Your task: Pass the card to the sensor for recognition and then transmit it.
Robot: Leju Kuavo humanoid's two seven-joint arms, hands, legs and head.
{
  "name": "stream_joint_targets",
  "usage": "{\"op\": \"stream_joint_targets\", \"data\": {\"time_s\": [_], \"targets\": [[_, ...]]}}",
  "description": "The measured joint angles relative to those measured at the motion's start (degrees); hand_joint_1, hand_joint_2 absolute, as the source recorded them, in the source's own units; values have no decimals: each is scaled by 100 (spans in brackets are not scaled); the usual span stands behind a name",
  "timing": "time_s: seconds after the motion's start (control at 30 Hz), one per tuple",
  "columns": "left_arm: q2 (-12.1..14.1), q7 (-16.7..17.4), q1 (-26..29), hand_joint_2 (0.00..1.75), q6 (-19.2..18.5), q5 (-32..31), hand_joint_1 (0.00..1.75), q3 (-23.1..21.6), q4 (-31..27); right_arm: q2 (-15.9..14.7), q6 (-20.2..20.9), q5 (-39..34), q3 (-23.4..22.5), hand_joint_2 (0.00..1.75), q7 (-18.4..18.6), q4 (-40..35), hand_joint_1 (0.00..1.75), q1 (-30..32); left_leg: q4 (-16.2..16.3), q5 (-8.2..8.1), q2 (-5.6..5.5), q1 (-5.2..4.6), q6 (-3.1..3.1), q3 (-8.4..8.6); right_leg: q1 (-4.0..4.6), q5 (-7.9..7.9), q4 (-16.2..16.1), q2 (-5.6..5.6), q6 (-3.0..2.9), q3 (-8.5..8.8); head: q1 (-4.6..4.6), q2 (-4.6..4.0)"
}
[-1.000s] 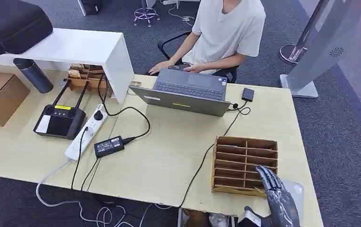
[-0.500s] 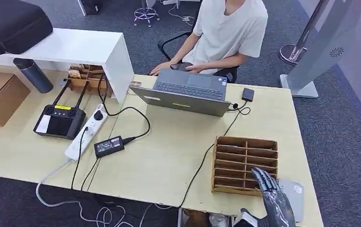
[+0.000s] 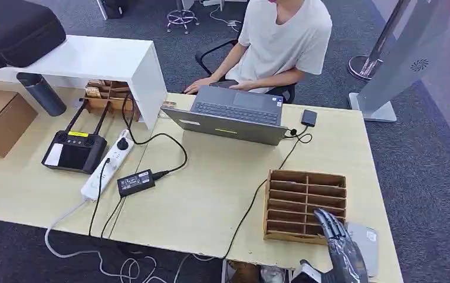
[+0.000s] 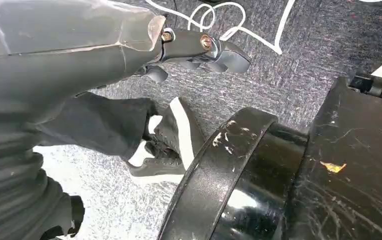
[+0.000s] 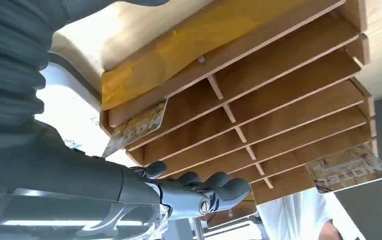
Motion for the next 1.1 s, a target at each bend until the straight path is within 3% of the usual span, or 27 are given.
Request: {"op": "stream_joint_targets", "data": {"time_s": [0.87, 0.9, 1.1], "targets": [[2, -4, 4, 175, 11, 2, 0, -2, 0, -28, -120, 44, -385, 175, 153, 24, 0, 166, 0, 0, 0, 0, 0, -1, 0, 0, 0, 0, 0, -1, 0, 0], [2, -4, 3, 175, 11, 0, 0, -2, 0, -26, -120, 44, -389, 175, 153, 24, 175, 169, 0, 0, 0, 0, 0, 0, 0, 0, 0, 0, 0, -1, 0, 0], [7, -15, 5, 175, 26, 0, 0, -4, 0, -26, -68, -111, -398, 175, 81, 24, 175, 202, 0, 0, 0, 0, 0, -1, 0, 0, 0, 0, 0, -1, 0, 0]]}}
